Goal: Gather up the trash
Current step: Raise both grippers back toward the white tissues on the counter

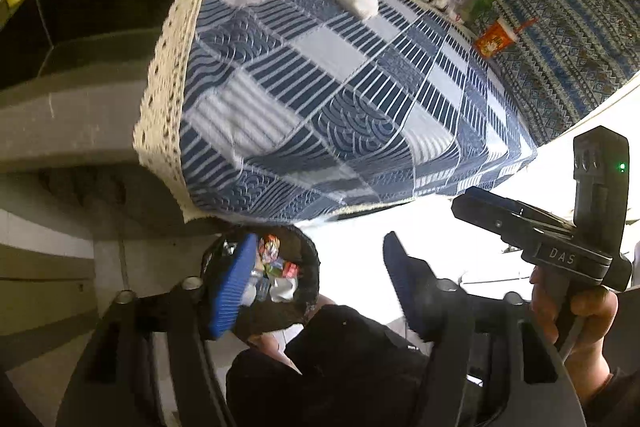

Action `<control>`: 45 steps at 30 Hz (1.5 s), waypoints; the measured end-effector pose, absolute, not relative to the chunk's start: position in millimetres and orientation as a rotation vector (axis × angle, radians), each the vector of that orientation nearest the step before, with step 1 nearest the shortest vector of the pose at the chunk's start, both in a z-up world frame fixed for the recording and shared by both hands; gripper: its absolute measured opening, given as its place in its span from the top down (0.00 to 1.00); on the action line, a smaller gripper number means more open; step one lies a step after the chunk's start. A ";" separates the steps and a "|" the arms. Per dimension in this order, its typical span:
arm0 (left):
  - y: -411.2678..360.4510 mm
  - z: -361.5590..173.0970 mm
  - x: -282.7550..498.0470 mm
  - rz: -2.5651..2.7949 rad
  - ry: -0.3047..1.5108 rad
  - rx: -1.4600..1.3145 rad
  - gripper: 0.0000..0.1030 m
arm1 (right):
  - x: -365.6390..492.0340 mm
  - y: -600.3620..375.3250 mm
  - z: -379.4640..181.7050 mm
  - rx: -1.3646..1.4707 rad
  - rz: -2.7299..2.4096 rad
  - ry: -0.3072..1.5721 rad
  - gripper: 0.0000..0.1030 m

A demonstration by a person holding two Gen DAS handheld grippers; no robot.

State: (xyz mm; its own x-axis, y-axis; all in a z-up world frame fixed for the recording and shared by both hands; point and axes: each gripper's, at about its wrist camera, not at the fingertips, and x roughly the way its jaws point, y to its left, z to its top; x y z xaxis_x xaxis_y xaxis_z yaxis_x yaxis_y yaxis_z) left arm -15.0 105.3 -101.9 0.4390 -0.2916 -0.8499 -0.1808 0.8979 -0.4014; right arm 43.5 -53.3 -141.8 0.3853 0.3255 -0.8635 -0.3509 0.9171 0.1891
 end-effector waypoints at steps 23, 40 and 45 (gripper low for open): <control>109.4 -48.0 60.8 -0.057 1.035 -0.448 0.27 | 114.6 -69.3 -72.3 -0.028 0.436 0.976 0.16; 112.8 -37.0 127.3 0.050 1.034 -0.438 0.07 | 206.4 -67.3 -48.8 -0.106 0.508 0.949 0.05; 113.3 -37.0 146.3 0.082 1.047 -0.427 0.07 | 242.1 -67.7 -52.9 -0.187 0.520 0.935 0.05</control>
State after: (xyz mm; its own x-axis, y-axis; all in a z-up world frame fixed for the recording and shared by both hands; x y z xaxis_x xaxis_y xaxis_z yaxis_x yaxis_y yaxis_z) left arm 146.3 113.3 -37.0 0.5047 -0.1349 -0.8527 -0.2663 0.9153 -0.3023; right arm 242.1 -67.7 -52.9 0.4819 0.3446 -0.8056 -0.5029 0.8617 0.0678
